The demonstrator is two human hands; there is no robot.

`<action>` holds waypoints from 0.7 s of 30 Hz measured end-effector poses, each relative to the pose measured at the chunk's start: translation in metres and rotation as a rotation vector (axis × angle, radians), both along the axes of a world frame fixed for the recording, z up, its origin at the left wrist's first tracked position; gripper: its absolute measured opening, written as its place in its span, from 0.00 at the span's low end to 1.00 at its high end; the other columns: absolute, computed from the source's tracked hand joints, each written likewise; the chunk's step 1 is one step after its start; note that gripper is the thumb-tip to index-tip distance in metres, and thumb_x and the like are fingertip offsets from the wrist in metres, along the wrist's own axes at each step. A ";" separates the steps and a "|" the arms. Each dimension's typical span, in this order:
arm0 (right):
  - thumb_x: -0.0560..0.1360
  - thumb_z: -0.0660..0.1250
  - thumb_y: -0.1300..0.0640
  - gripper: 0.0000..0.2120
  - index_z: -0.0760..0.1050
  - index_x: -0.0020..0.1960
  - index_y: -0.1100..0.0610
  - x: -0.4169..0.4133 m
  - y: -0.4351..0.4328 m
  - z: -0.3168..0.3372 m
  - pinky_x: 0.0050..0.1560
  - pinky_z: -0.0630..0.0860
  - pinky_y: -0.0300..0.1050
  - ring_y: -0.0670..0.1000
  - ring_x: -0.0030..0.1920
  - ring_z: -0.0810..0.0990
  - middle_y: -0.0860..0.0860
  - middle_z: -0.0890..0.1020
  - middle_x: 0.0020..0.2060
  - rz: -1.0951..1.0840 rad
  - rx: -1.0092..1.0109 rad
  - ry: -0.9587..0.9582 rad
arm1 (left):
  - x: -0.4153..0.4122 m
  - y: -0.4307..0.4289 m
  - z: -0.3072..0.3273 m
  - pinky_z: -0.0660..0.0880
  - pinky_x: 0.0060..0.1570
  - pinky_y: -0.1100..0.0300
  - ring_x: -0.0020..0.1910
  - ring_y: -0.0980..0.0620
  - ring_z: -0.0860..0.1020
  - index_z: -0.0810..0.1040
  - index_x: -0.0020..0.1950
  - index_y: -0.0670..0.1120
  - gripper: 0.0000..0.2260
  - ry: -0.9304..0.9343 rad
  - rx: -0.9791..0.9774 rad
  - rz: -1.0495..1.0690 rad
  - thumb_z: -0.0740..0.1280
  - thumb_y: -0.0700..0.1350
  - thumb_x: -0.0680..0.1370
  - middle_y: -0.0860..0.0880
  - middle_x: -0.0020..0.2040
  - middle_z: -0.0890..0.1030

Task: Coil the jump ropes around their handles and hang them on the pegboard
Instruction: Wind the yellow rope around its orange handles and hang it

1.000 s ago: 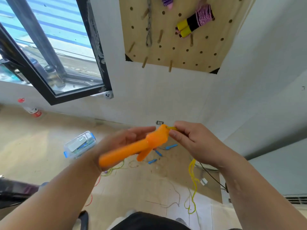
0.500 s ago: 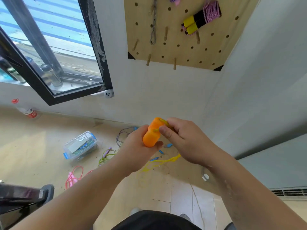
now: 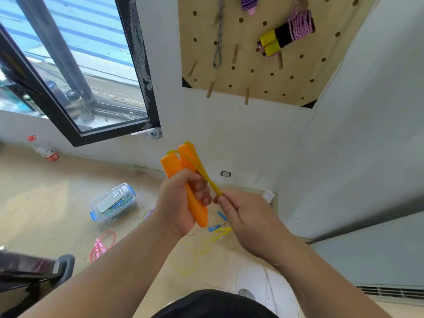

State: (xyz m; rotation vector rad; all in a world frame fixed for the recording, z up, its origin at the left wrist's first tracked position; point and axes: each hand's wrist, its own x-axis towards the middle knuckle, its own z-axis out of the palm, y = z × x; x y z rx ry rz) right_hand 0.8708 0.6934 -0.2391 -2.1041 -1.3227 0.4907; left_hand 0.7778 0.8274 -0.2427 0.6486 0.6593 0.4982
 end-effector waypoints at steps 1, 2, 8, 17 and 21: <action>0.81 0.51 0.42 0.18 0.76 0.50 0.48 0.000 0.000 0.000 0.43 0.73 0.49 0.47 0.42 0.76 0.45 0.79 0.39 0.006 0.011 -0.058 | 0.003 -0.001 0.001 0.62 0.31 0.58 0.26 0.52 0.62 0.70 0.39 0.46 0.03 -0.011 -0.010 0.003 0.62 0.39 0.68 0.49 0.29 0.64; 0.81 0.50 0.42 0.18 0.77 0.54 0.46 -0.001 0.001 0.001 0.43 0.74 0.49 0.47 0.43 0.76 0.44 0.80 0.41 0.018 0.016 -0.138 | 0.007 -0.002 0.002 0.62 0.31 0.58 0.26 0.53 0.63 0.70 0.40 0.47 0.04 -0.015 -0.004 0.001 0.64 0.41 0.67 0.49 0.30 0.65; 0.80 0.65 0.54 0.22 0.71 0.73 0.55 0.012 0.005 -0.007 0.25 0.71 0.46 0.50 0.32 0.72 0.47 0.74 0.35 0.048 0.028 -0.530 | 0.040 -0.012 0.011 0.71 0.36 0.56 0.32 0.52 0.72 0.76 0.39 0.46 0.09 0.108 0.101 0.159 0.76 0.40 0.72 0.48 0.33 0.72; 0.83 0.52 0.39 0.24 0.54 0.78 0.35 0.045 -0.016 -0.017 0.53 0.69 0.32 0.37 0.48 0.72 0.34 0.72 0.44 -0.045 0.094 0.167 | 0.057 -0.009 0.011 0.79 0.60 0.43 0.43 0.45 0.83 0.77 0.46 0.45 0.04 -0.152 0.027 0.150 0.66 0.37 0.79 0.45 0.37 0.78; 0.82 0.47 0.34 0.22 0.60 0.75 0.32 0.049 -0.026 -0.021 0.64 0.72 0.44 0.38 0.62 0.74 0.32 0.76 0.61 0.037 -0.002 0.257 | 0.053 -0.007 0.015 0.81 0.57 0.45 0.42 0.45 0.84 0.76 0.45 0.44 0.10 -0.176 0.058 0.108 0.60 0.31 0.79 0.45 0.37 0.79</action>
